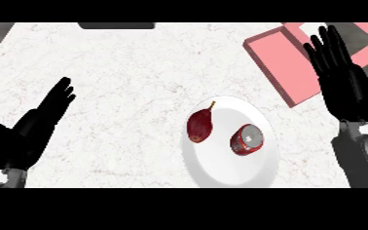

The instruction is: Pick the can from the plate and place it in the cardboard box

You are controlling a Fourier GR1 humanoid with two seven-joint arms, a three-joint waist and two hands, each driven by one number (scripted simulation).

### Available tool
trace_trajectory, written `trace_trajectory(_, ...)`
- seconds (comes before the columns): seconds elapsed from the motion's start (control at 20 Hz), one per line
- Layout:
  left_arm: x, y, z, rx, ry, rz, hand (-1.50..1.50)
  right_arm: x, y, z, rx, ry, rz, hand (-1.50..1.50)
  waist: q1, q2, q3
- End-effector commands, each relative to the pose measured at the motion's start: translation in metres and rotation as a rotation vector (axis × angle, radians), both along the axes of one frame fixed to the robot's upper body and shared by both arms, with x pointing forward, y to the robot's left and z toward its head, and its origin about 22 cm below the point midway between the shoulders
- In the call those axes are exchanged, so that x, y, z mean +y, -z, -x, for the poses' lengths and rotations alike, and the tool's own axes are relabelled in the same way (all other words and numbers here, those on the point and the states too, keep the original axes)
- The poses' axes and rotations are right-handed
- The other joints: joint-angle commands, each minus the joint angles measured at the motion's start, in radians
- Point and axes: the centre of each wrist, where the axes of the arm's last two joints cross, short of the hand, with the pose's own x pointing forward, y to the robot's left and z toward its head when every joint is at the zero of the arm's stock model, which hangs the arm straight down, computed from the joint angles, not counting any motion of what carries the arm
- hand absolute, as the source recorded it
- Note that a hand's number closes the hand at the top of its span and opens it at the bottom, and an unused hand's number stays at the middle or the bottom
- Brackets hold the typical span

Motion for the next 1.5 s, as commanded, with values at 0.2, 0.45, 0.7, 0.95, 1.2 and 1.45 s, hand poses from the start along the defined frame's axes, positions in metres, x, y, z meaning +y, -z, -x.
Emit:
trace_trajectory(0.2, -0.020, 0.003, -0.013, -0.140, -0.153, 0.139, 0.00, -0.102, 0.012, 0.011, 0.078, 0.102, 0.008, 1.50, 0.025, 0.012, 0.023)
trace_trajectory(0.45, -0.042, -0.003, -0.021, -0.106, -0.139, 0.242, 0.00, -0.123, 0.071, 0.035, 0.185, 0.185, 0.395, -1.50, 0.033, 0.017, 0.025)
trace_trajectory(0.7, -0.050, -0.003, -0.025, -0.108, -0.158, 0.237, 0.00, -0.120, 0.030, 0.015, -0.040, 0.026, 0.531, -1.50, 0.026, 0.011, 0.023)
trace_trajectory(0.95, -0.045, 0.013, -0.023, -0.109, -0.155, 0.233, 0.00, -0.141, -0.043, 0.009, 0.051, -0.162, 0.846, -1.50, 0.024, 0.011, 0.020)
trace_trajectory(1.2, -0.032, 0.003, -0.026, -0.115, -0.180, 0.218, 0.00, -0.113, -0.067, 0.011, 0.232, -0.444, 1.005, -1.50, 0.018, 0.005, 0.019)
trace_trajectory(1.45, -0.046, 0.008, -0.020, -0.101, -0.181, 0.235, 0.00, -0.069, -0.101, 0.018, 0.249, -0.510, 0.961, -1.50, 0.009, 0.003, 0.020)
